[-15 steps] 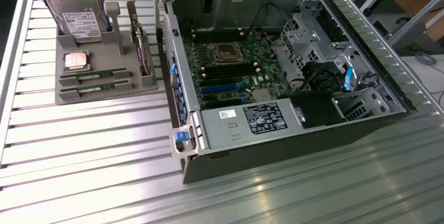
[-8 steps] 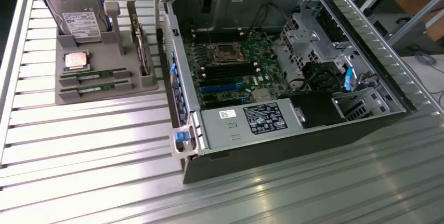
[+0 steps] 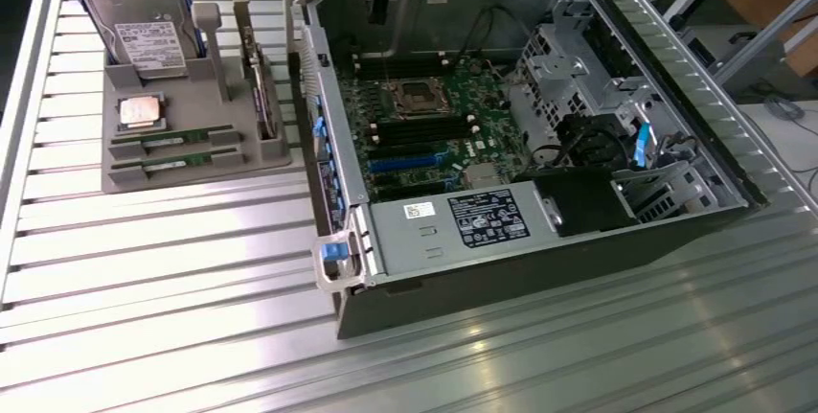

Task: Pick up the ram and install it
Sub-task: 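Reach for the ram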

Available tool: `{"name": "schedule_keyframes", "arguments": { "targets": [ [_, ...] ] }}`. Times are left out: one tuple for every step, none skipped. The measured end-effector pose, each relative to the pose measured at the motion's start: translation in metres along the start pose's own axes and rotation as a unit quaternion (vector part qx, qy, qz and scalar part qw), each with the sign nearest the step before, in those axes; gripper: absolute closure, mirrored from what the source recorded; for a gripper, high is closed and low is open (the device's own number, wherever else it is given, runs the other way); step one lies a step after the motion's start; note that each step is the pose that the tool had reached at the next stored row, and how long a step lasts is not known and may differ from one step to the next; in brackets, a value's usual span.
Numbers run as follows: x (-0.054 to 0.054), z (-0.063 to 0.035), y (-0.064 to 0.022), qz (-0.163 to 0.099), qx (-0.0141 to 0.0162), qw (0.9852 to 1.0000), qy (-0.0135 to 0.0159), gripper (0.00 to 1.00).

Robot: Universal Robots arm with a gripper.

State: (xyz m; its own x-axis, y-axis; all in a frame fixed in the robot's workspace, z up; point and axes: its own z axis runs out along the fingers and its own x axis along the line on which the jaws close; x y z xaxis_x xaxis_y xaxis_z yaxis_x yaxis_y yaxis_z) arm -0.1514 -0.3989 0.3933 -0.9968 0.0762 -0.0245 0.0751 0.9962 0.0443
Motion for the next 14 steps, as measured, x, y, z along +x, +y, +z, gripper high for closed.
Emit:
{"name": "schedule_keyframes", "arguments": {
  "targets": [
    [0.0001, 0.0000, 0.0000, 0.000, 0.0000, 1.0000, 0.0000, 0.89],
    [0.0001, 0.0000, 0.0000, 0.000, 0.0000, 1.0000, 0.0000, 0.89],
    [0.0004, 0.0000, 0.0000, 0.000, 0.0000, 1.0000, 0.0000, 0.89],
    [0.0006, 0.0000, -0.0001, 0.000, 0.0000, 1.0000, 0.0000, 0.89],
    [0.0011, 0.0000, -0.0001, 0.000, 0.0000, 1.0000, 0.0000, 0.89],
    [0.0013, 0.0000, -0.0001, 0.000, 0.0000, 1.0000, 0.0000, 0.89],
    [0.0015, 0.0000, -0.0001, 0.000, 0.0000, 1.0000, 0.0000, 0.89],
    [0.0018, 0.0000, -0.0001, 0.000, 0.0000, 1.0000, 0.0000, 0.89],
    [0.0021, 0.0000, -0.0002, 0.000, 0.0000, 1.0000, 0.0000, 0.89],
    [0.0023, 0.0000, -0.0002, 0.000, 0.0000, 1.0000, 0.0000, 0.89],
    [0.0025, -0.0001, -0.0002, 0.000, 0.0000, 1.0000, 0.0000, 0.89],
    [0.0026, -0.0001, -0.0002, 0.000, 0.0000, 1.0000, 0.0000, 0.89],
    [0.0026, -0.0001, -0.0002, 0.000, 0.0000, 1.0000, 0.0000, 0.89],
    [0.0027, -0.0001, -0.0002, 0.000, 0.0000, 1.0000, 0.0000, 0.89]
  ]
}}
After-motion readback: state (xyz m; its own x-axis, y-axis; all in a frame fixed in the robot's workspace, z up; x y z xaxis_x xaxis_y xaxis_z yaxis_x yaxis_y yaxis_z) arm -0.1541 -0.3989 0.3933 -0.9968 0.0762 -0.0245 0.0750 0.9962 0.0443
